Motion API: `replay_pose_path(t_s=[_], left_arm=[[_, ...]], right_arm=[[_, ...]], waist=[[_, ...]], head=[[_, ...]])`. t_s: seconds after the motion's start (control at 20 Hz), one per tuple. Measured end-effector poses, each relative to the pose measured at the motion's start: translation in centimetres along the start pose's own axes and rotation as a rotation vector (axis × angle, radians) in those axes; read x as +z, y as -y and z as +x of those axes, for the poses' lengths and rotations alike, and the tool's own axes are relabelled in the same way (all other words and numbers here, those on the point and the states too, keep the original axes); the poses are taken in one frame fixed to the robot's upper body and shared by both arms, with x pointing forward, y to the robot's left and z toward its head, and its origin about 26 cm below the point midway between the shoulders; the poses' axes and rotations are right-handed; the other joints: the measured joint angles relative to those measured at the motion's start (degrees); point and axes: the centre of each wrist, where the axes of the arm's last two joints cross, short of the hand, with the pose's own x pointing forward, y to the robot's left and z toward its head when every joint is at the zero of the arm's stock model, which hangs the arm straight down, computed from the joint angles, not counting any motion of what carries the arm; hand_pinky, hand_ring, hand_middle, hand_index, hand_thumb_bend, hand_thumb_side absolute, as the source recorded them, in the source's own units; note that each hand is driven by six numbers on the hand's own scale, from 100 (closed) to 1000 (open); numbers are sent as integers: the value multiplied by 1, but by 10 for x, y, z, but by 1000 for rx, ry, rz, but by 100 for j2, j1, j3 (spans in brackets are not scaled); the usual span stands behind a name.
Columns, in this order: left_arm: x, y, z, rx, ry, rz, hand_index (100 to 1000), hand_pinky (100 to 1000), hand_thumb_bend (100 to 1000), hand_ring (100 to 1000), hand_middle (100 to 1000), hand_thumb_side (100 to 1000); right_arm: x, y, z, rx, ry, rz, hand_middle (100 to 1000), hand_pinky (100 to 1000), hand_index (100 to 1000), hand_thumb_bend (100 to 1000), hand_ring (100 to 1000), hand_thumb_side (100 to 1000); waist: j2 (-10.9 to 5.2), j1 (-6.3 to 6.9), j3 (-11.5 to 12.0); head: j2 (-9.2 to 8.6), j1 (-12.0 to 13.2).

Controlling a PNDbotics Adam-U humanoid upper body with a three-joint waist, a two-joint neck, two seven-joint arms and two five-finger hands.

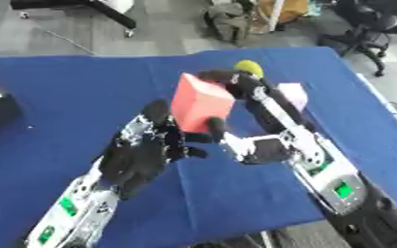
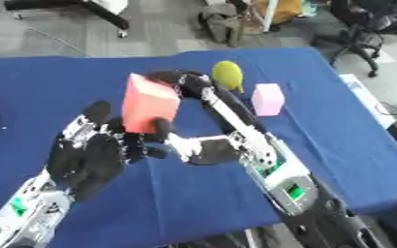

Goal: Pick up the objects with one hand, pass them to the other hand, and then place them into the box on the other side of the table.

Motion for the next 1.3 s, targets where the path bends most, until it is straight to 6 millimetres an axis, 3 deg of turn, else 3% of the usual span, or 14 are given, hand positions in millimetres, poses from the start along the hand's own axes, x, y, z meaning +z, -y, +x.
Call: replay_pose_path(t_s=[0.85, 1.05, 1.3], left_arm=[[1, 1, 9, -64, -52, -12, 822, 782, 374, 803, 729, 864], [0, 2, 10, -71, -73, -21, 824, 783, 385, 802, 730, 873], [-1, 4, 13, -79, -92, -40, 826, 785, 391, 804, 733, 881]], right_arm=[[-2, 8, 1, 90, 53, 68, 244, 462, 590, 100, 428, 414], [-4, 12, 2, 156, 75, 94, 248, 444, 589, 100, 427, 306], [-6, 15, 3, 226, 96, 124, 250, 406, 586, 100, 417, 248]], waist=[[0, -9, 0], [0, -10, -1], [0, -11, -1]], head=[[0, -7], [0, -5], [0, -3]])
